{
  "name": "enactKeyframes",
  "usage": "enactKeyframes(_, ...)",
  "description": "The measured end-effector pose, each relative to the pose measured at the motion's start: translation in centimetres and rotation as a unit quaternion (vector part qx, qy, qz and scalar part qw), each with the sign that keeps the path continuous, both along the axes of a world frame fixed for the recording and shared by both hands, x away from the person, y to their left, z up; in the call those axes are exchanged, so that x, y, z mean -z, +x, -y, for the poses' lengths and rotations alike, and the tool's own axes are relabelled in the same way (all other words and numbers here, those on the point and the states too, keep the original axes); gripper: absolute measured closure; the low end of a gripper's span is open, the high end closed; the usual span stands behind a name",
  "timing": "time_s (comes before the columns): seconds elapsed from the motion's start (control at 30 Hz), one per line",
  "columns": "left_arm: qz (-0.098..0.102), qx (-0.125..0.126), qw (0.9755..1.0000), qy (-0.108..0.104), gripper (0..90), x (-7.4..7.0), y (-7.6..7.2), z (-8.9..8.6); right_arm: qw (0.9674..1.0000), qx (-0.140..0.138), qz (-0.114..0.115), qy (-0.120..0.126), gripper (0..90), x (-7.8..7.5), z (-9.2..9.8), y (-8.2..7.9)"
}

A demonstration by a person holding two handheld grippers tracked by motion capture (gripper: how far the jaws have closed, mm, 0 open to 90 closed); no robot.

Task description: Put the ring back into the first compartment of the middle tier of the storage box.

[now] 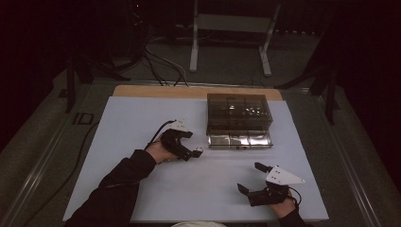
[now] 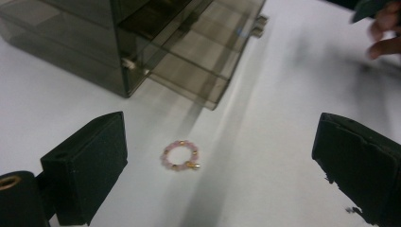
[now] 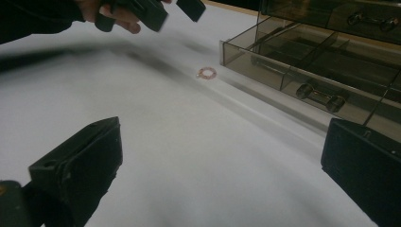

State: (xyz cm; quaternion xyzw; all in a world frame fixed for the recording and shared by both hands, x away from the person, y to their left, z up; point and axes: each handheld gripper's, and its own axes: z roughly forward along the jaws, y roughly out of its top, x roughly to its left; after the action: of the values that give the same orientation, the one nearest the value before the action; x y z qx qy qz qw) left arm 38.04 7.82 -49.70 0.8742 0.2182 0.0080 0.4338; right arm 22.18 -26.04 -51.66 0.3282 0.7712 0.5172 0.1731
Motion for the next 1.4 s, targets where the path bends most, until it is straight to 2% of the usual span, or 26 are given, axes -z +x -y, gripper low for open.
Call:
enactKeyframes(0.1, 0.008, -0.012, 0.9999, 0.000, 15.1, 0.3, 0.3, 0.1, 1.0000, -0.001, -0.001, 0.002, 0.0, 0.0, 0.0, 0.0)
enactKeyframes(0.13, 0.005, -0.011, 0.9999, -0.001, 17.8, 0.4, 0.4, 0.2, 1.0000, -0.001, -0.001, 0.002, 0.0, 0.0, 0.0, 0.0)
enactKeyframes(0.2, 0.006, -0.014, 0.9998, 0.010, 18.8, 0.7, 0.6, 0.3, 1.0000, -0.001, -0.001, 0.002, 0.0, 0.0, 0.0, 0.0)
enactKeyframes(0.4, 0.004, -0.017, 0.9997, 0.014, 32.1, 1.3, 0.9, 0.5, 1.0000, -0.002, -0.001, 0.002, 0.0, 0.0, 0.0, 0.0)
enactKeyframes(0.43, 0.005, -0.021, 0.9996, 0.020, 32.1, 1.5, 1.0, 0.7, 1.0000, -0.002, -0.001, 0.002, 0.0, 0.0, 0.0, 0.0)
enactKeyframes(0.67, 0.002, -0.023, 0.9991, 0.036, 46.5, 2.2, 1.6, 1.1, 1.0000, -0.002, -0.002, 0.003, 0.0, 0.0, 0.0, 0.0)
enactKeyframes(0.93, -0.007, -0.010, 0.9982, 0.059, 62.8, 3.0, 2.1, 1.4, 1.0000, -0.002, -0.001, 0.000, 0.0, 0.0, 0.0, 0.0)
enactKeyframes(1.17, -0.004, -0.006, 0.9964, 0.084, 72.2, 3.7, 2.4, 2.0, 1.0000, -0.002, -0.001, -0.001, 0.0, 0.0, 0.0, 0.0)
enactKeyframes(1.4, -0.002, 0.004, 0.9966, 0.083, 76.5, 3.8, 2.3, 2.3, 1.0000, -0.002, -0.002, -0.001, 0.0, 0.0, 0.0, 0.0)
